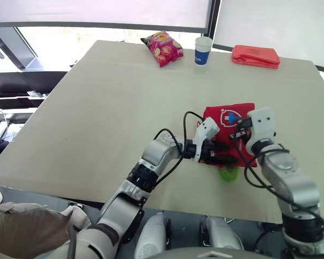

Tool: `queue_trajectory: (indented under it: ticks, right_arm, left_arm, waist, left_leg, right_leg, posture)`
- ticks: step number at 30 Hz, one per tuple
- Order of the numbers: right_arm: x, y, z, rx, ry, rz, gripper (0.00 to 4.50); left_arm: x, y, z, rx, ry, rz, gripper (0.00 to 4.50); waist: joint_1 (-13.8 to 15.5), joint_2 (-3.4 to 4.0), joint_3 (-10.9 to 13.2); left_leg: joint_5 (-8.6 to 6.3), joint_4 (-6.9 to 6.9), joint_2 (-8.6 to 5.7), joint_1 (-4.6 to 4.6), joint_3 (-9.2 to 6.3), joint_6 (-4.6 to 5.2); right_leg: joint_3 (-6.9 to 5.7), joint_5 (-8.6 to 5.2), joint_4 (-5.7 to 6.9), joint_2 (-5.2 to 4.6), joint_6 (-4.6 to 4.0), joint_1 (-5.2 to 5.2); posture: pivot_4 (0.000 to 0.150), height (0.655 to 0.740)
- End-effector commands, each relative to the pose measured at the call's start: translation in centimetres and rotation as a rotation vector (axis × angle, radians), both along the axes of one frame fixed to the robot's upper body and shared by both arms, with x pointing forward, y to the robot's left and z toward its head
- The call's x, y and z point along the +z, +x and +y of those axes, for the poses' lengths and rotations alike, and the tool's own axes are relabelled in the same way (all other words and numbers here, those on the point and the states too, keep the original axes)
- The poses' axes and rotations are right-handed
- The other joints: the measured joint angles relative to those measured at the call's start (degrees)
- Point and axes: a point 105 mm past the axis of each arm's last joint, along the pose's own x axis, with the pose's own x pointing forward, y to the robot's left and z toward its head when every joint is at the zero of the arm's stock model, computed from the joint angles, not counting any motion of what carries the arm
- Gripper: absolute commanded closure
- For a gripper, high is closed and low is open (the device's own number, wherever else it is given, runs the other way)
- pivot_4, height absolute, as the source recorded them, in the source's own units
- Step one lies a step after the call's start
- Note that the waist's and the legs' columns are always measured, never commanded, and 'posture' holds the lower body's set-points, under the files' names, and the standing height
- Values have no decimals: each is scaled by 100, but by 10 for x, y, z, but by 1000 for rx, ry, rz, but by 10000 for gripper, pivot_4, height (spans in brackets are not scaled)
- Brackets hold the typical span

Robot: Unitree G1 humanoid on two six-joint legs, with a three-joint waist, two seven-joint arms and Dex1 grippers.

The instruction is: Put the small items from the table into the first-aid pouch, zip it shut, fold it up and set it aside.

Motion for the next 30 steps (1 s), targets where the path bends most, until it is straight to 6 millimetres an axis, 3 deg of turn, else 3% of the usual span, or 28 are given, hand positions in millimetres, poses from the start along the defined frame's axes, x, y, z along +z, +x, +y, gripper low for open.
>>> queue_trajectory:
  ticks: [1, 5, 13, 20, 23, 26, 29, 30]
  right_arm:
    - [-7, 0, -13, -110, 3, -48, 45000]
    - [-35, 1, -8, -121, 73, -6, 45000]
    - [-53, 7, 5, -70, 296, 45, 45000]
    - [-93, 1, 25, 108, 372, 272, 45000]
    - [-86, 2, 20, 133, 431, 274, 31889]
    - [-50, -3, -2, 192, 456, 234, 16875]
    - [-15, -20, -10, 321, 415, 224, 2596]
    - [-8, -25, -11, 351, 406, 228, 435]
  left_arm:
    - [27, -1, 7, -6, -121, -53, 11269]
    - [45, -11, 33, -37, -216, -112, 11269]
    - [62, -21, 73, 7, -253, -274, 11269]
    - [63, -17, 101, 133, -221, -310, 11269]
    - [61, -16, 110, 161, -203, -314, 10718]
    - [62, -17, 122, 184, -171, -340, 10718]
    - [64, -17, 132, 231, -186, -353, 10718]
    - [66, -17, 134, 247, -202, -375, 10718]
  waist:
    - [-3, 0, 0]
    - [-59, 0, -1]
    - [-163, -2, -5]
    - [-278, -27, -24]
    - [-313, -37, -29]
    - [-306, -33, -26]
    - [-270, -13, -14]
    - [-263, -14, -13]
  left_leg:
    - [0, 0, 1, 2, 0, 0]
    - [3, 3, 10, 13, 3, -5]
    - [7, 3, 30, 21, 8, -13]
    - [15, -1, 58, 43, 24, -27]
    - [17, -19, 67, 67, 34, -33]
    - [26, -61, 71, 116, 56, -48]
    - [30, -77, 70, 109, 49, -56]
    - [30, -82, 67, 103, 49, -56]
  right_leg:
    - [0, 0, 1, 1, 0, 0]
    - [2, -1, 16, 5, -2, 1]
    - [5, 1, 22, 9, -5, 2]
    - [13, 10, 23, 17, -21, 6]
    - [18, 7, 26, 22, -34, 14]
    - [30, 2, 26, 16, -44, 29]
    - [34, -3, 26, 6, -61, 22]
    - [36, -5, 25, 0, -66, 17]
  posture:
    - [1500, 7400]
    - [1500, 7400]
    - [1500, 7400]
    - [1500, 7400]
    - [1500, 7400]
    - [1500, 7400]
    - [1500, 7400]
    - [1500, 7400]
